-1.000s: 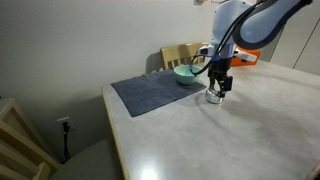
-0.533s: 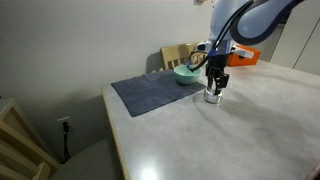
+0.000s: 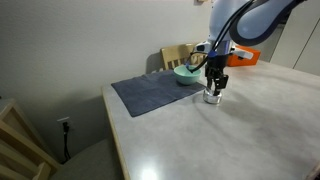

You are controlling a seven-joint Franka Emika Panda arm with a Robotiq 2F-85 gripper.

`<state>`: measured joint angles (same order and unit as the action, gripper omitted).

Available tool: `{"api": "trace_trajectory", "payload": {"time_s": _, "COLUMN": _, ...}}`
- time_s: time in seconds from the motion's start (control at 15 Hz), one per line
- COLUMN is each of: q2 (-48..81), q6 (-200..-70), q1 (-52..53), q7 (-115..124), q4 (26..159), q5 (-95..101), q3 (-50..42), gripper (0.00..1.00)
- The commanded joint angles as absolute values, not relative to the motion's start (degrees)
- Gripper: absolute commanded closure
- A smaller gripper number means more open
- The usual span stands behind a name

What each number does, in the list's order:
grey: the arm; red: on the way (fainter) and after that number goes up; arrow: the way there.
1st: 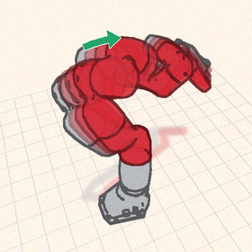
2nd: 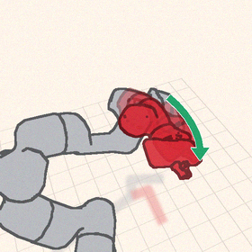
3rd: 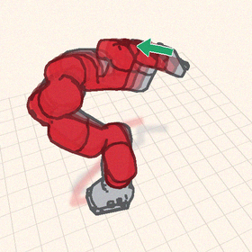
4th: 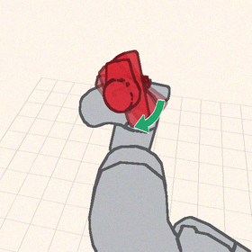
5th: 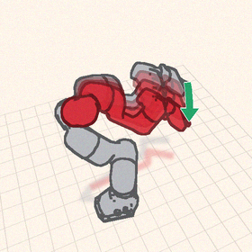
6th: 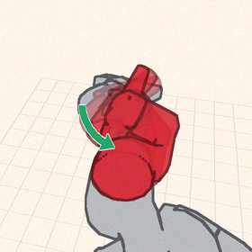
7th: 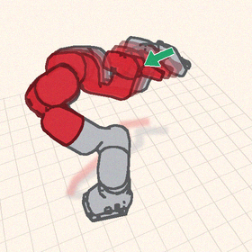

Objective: Take the silver lid from the silver bottle and place it on the table

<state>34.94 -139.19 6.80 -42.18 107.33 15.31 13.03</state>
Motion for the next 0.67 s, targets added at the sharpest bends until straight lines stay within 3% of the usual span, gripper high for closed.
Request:
{"api": "trace_trajectory", "payload": {"time_s": 0.0, "q2": 30.5, "q6": -140.27, "q1": 7.0, "q7": -39.2, "q4": 112.11, "q5": 14.91, "q3": 12.48, "gripper": 0.56}}
{"api": "trace_trajectory", "payload": {"time_s": 0.6, "q2": 16.0, "q6": -149.12, "q1": 4.93, "q7": -29.66, "q4": 127.7, "q5": 15.12, "q3": 10.77, "gripper": 0.56}}
